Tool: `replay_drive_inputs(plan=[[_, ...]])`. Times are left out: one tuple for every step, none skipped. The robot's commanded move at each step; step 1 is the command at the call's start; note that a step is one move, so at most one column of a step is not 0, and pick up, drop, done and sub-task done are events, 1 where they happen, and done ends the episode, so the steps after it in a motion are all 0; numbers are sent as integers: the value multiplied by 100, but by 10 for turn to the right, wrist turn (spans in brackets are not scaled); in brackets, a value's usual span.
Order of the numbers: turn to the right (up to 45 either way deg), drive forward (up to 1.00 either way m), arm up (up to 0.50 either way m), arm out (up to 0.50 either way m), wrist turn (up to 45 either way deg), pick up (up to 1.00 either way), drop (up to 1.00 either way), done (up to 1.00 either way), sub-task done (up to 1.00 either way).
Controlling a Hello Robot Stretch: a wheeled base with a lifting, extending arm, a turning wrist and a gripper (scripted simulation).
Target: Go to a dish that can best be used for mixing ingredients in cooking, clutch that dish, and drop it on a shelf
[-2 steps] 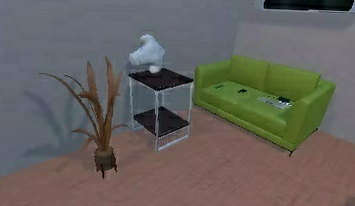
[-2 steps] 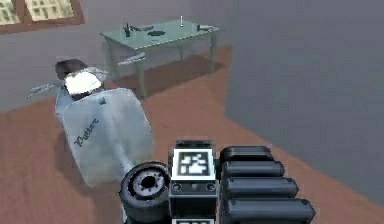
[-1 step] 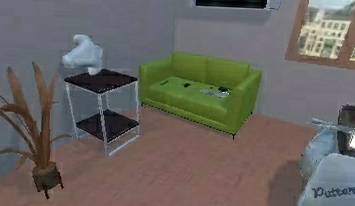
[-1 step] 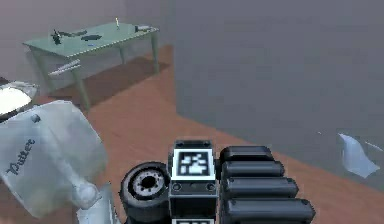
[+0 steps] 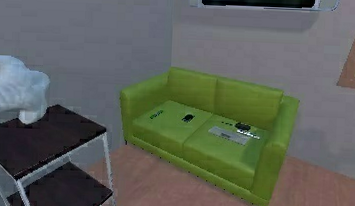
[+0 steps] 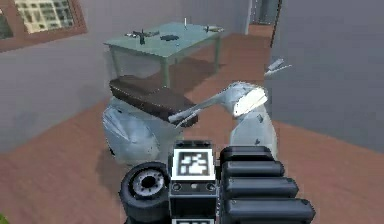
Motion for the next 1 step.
replay_drive_inputs(plan=[[30,0,0,0,0,0,0,0,0]])
